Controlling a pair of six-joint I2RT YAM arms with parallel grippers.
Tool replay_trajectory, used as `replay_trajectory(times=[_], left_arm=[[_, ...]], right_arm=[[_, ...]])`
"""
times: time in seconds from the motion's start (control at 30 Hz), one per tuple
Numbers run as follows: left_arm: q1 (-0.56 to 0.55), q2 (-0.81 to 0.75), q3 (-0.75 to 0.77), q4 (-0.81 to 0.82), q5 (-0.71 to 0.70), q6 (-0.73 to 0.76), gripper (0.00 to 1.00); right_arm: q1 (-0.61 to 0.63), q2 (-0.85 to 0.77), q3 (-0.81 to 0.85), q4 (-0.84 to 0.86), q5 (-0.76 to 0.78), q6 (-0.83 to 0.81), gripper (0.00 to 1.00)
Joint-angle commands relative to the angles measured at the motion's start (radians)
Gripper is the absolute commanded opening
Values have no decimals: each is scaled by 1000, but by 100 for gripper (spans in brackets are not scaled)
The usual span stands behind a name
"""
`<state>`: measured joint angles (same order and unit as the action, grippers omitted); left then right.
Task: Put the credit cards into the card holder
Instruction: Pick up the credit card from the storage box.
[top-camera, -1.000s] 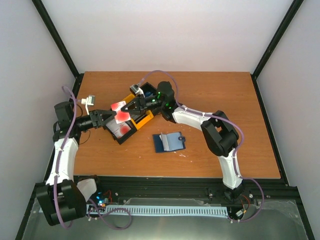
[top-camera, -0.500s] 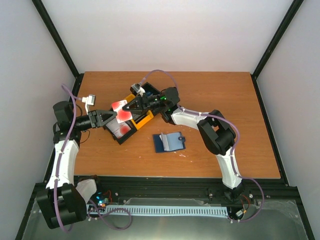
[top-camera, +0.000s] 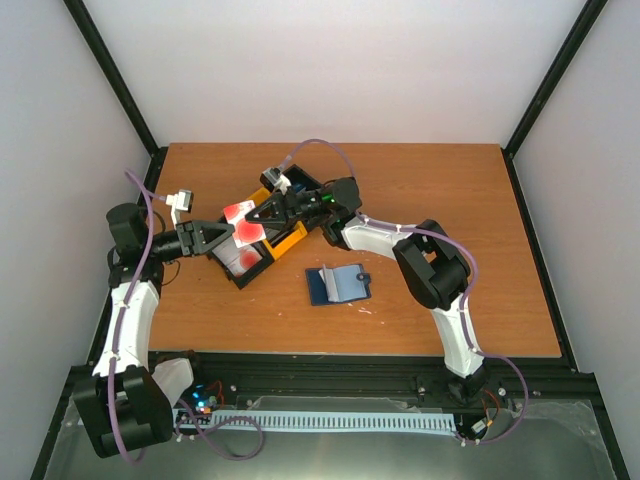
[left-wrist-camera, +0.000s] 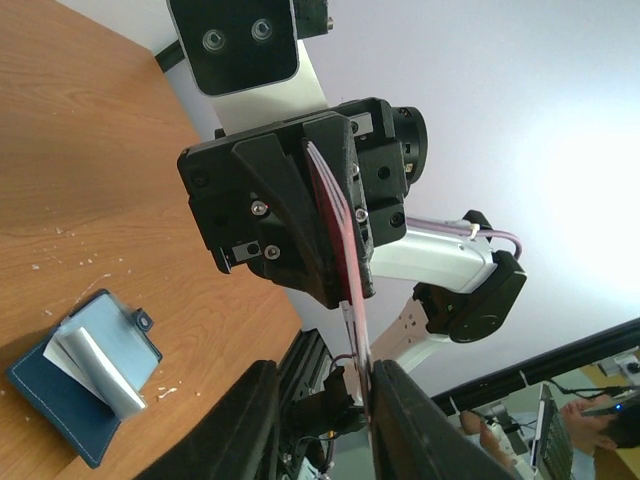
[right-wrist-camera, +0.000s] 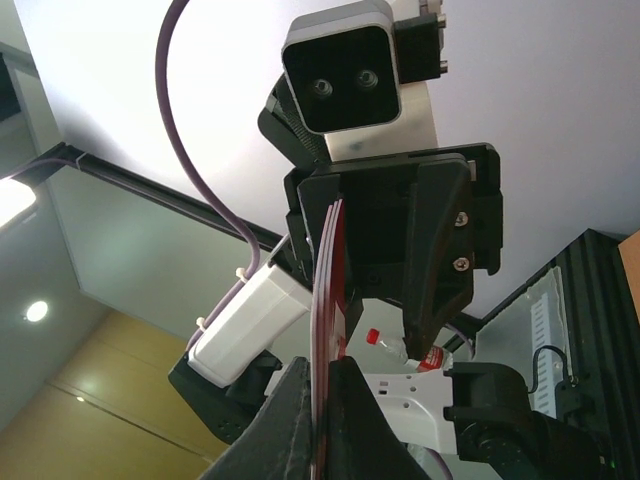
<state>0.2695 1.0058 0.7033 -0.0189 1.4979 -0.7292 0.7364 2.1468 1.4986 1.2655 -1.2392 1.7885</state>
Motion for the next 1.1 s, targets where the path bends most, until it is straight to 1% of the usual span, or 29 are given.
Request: replay_trajectory(times=[0.0, 0.07, 0.23, 0.4, 0.67, 0.73, 0.93, 1.07], left_arm=[[-1, -3, -20, 23, -1, -27, 30], [-2, 0, -11, 19, -2, -20, 32], [-1, -1, -11, 14, 0, -19, 33], [-1, -17, -13, 18, 4, -18, 37], [-2, -27, -23, 20, 6, -18, 38], [-1, -28, -22, 20, 7, -19, 37], [-1, -27, -24, 20, 7, -16, 24], [-1, -30, -29, 23, 6, -17, 23]], right_arm=[[5, -18, 21, 135, 48, 17, 3], [5, -20, 22, 134, 49, 15, 3], [4, -24, 23, 127, 54, 7, 3], [4, -24, 17, 144, 62, 21, 3], [5, -30, 6, 147, 66, 18, 3], [4, -30, 0, 154, 68, 22, 3], [3, -38, -10, 160, 68, 22, 3], [3, -43, -11, 149, 64, 11, 3]])
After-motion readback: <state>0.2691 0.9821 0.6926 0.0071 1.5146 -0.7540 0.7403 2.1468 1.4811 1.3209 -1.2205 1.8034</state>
